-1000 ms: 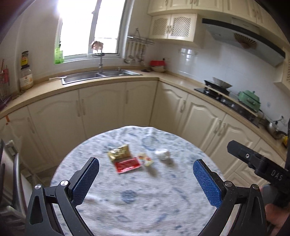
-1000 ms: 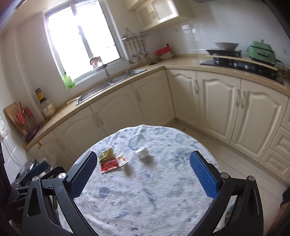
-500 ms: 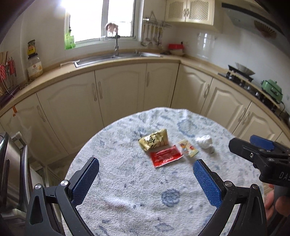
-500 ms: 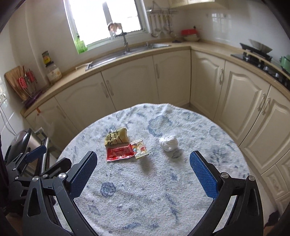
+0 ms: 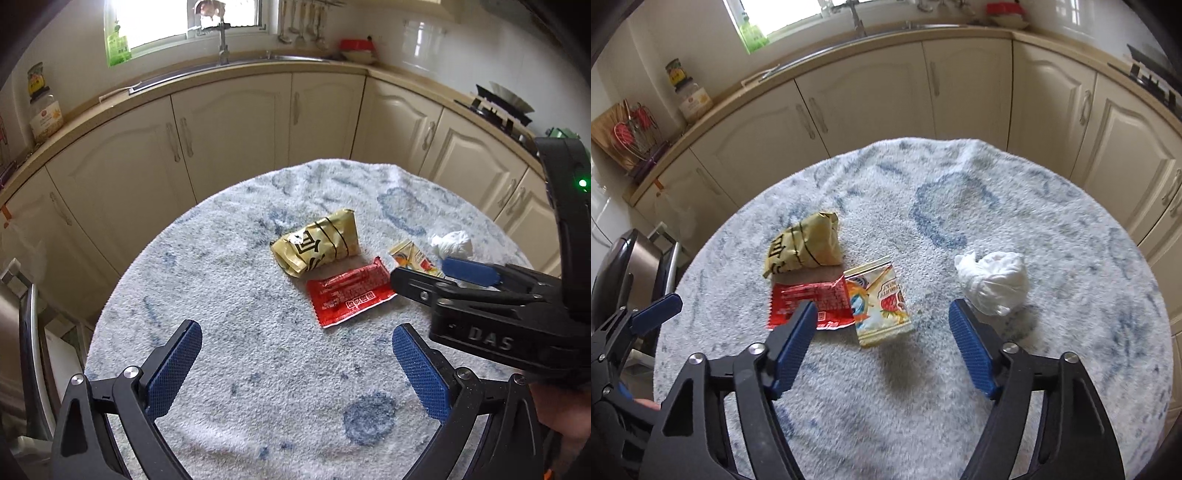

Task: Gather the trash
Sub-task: 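Grasp the red packet with the left gripper while the right grasps the printed sachet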

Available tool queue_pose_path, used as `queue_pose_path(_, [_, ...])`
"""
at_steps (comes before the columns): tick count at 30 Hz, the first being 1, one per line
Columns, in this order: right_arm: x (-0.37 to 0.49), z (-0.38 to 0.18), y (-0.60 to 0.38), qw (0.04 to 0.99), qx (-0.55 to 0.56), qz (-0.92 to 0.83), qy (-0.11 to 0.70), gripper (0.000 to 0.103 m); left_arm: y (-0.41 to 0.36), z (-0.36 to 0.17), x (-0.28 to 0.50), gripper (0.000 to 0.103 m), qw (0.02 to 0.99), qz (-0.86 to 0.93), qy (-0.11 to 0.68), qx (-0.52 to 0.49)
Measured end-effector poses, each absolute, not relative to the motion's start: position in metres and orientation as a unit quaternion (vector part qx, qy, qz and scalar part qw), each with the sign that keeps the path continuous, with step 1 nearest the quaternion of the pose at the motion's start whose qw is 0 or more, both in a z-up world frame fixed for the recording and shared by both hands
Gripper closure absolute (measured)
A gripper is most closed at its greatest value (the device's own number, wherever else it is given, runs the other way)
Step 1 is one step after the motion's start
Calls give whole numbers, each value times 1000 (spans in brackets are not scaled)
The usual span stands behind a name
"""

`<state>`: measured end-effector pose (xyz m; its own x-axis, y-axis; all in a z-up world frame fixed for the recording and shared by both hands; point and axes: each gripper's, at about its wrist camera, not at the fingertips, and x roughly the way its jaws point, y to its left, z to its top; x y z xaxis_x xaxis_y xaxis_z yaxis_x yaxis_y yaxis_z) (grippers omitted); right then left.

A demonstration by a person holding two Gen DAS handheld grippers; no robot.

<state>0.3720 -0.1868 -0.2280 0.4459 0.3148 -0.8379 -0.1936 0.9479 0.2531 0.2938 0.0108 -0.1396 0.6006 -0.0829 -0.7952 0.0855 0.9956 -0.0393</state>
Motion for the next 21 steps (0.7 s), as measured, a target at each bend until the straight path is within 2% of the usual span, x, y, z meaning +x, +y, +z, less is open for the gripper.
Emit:
queue_pose_path(2, [376, -230, -186, 855, 51, 147, 496, 47, 8, -145, 298, 2, 892, -48, 449, 2])
queue_pose_path(5, [379, -232, -189, 855, 46, 152, 495, 74, 6, -154, 311, 2, 888, -48, 457, 0])
queue_pose_path(10, [370, -227, -206, 855, 52, 154, 493, 74, -6, -163, 315, 4, 885, -54, 463, 8])
queue_pose_path(18, [339, -197, -242, 868, 73, 136, 473, 74, -38, -179, 347, 15, 878, -85, 467, 54])
queue_pose_path(21, [332, -195, -250, 869, 77, 127, 472, 74, -49, -186, 357, 13, 880, -94, 463, 58])
